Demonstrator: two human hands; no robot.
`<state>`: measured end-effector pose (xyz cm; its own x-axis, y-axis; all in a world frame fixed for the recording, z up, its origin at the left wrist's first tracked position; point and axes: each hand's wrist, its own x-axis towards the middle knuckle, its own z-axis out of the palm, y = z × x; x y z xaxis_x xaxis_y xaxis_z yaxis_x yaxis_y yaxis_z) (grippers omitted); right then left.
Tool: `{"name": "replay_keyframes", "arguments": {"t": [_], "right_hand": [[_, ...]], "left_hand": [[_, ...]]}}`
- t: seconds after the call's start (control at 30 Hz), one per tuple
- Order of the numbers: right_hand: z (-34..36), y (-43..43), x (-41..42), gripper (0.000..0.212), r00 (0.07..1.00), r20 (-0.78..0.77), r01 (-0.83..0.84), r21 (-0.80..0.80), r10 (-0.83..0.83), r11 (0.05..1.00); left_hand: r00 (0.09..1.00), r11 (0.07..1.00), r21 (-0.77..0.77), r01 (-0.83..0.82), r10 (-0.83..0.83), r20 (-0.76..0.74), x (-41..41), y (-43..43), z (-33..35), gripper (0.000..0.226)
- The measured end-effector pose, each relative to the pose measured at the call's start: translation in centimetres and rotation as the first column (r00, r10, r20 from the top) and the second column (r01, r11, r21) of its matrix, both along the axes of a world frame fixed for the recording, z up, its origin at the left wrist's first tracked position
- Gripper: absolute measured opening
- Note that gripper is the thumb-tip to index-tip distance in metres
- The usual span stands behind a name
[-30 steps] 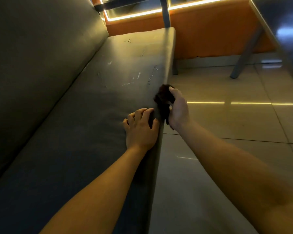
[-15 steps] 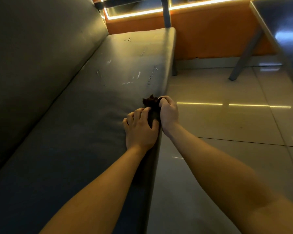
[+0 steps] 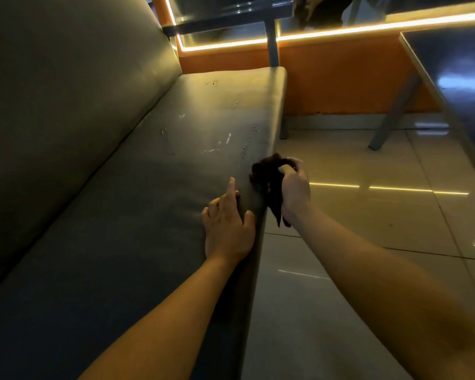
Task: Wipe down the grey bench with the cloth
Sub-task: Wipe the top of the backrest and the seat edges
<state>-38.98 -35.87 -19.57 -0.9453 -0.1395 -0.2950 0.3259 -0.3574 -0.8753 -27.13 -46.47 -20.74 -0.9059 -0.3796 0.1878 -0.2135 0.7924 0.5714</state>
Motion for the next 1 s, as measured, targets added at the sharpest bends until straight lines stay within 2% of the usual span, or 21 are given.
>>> {"name": "replay_keyframes", "arguments": {"t": [0.03,0.17,0.37,0.53,0.63,0.73,0.8,0.87,0.9,0.97,1.0], "right_hand": [[-0.5,-0.3,-0.9,0.025,0.999,0.023,-0.023,0.001,0.023,1.0],[-1.3,-1.3,0.4,0.024,0.998,-0.005,-0.062,0.209,0.065,0.976],[-2.5,0.4,5.1,0.023,0.99,-0.005,-0.134,0.249,0.139,0.959],[-1.3,1.7,8.1,0.023,0.968,0.011,-0.241,0.303,0.25,0.922],[0.3,2.6,9.7,0.02,0.944,0.061,-0.326,0.337,0.325,0.883],[2.3,3.6,11.0,0.013,0.943,0.118,-0.331,0.254,0.31,0.909],[3.6,4.2,11.3,0.01,0.959,0.219,-0.203,0.075,0.182,0.976],[5.2,4.6,11.4,0.013,0.955,0.273,-0.095,-0.086,0.115,0.992],[6.0,4.7,11.6,0.014,0.957,0.259,-0.099,-0.13,0.13,0.987],[7.4,5.0,12.1,0.013,0.963,0.198,-0.148,-0.178,0.183,0.973],[8.0,5.0,12.5,0.012,0.964,0.169,-0.174,-0.179,0.205,0.968]], "left_hand": [[1.0,1.0,0.008,-0.006,0.006,-0.006,0.0,0.0,0.0,0.077],[1.0,1.0,-0.022,-0.022,0.022,0.01,-0.1,0.2,-0.2,0.077],[1.0,1.0,-0.009,-0.009,0.009,0.015,-0.1,0.1,-0.2,0.071],[0.995,0.997,0.007,0.079,-0.079,0.06,0.4,-0.1,0.4,0.066],[0.987,0.991,0.076,0.114,-0.121,0.106,1.2,0.2,1.6,0.064],[0.987,0.967,0.23,0.106,-0.131,0.094,2.3,0.9,2.1,0.067],[0.992,0.881,0.47,0.059,-0.104,0.069,3.5,1.5,3.0,0.069],[0.995,0.721,0.692,0.039,-0.09,0.037,4.8,2.1,4.4,0.077],[0.996,0.637,0.77,0.035,-0.081,0.021,5.4,2.3,5.2,0.08],[0.997,0.484,0.874,0.048,-0.079,-0.011,6.5,2.4,6.4,0.066],[0.994,0.454,0.889,0.065,-0.105,-0.02,6.9,2.4,6.7,0.049]]}}
